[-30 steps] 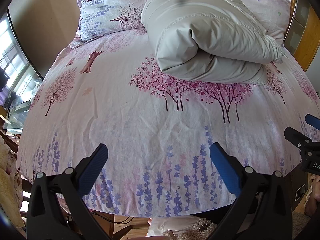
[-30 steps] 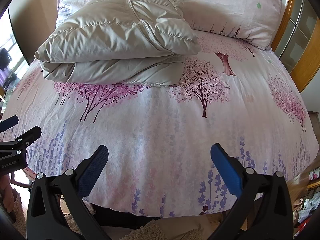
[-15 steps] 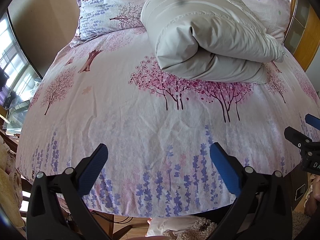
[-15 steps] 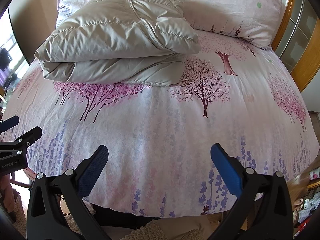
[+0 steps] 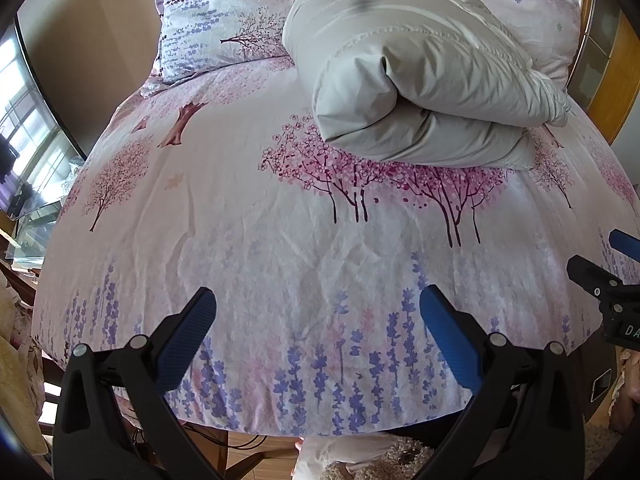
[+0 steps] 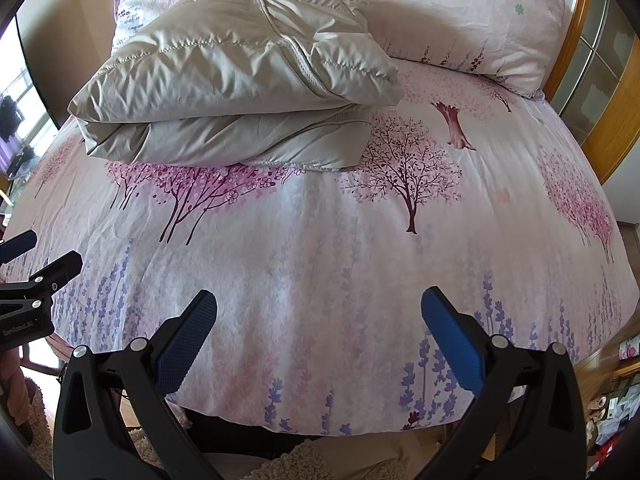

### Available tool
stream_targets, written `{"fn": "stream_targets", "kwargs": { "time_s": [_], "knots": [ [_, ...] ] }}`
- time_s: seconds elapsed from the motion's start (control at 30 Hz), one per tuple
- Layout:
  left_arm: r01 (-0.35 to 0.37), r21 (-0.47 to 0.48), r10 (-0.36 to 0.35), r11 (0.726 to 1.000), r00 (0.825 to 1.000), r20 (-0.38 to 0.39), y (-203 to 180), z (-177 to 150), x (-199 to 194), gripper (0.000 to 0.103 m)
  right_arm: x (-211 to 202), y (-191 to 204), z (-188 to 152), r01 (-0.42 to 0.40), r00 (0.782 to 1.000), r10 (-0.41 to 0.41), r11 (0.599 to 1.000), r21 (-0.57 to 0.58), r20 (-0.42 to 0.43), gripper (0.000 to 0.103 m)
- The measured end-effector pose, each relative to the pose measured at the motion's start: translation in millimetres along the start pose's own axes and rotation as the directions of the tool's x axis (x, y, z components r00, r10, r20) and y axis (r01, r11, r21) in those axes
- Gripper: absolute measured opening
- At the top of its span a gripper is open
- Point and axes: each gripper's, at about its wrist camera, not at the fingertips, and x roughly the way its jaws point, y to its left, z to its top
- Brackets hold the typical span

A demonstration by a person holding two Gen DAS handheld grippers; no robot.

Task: Fold large clothes

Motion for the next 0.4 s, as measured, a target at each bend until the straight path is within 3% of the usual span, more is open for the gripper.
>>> {"fn": "stream_targets", "kwargs": {
  "time_s": [0.4],
  "knots": [
    [0.013, 0.002, -0.013, 1.0, 1.0, 0.001, 0.9, 0.8, -1.0, 0.101, -0.5, 0.0, -0.2, 0.0, 1.0, 0.0, 1.0, 0.001, 0.0, 0.102]
  ]
}}
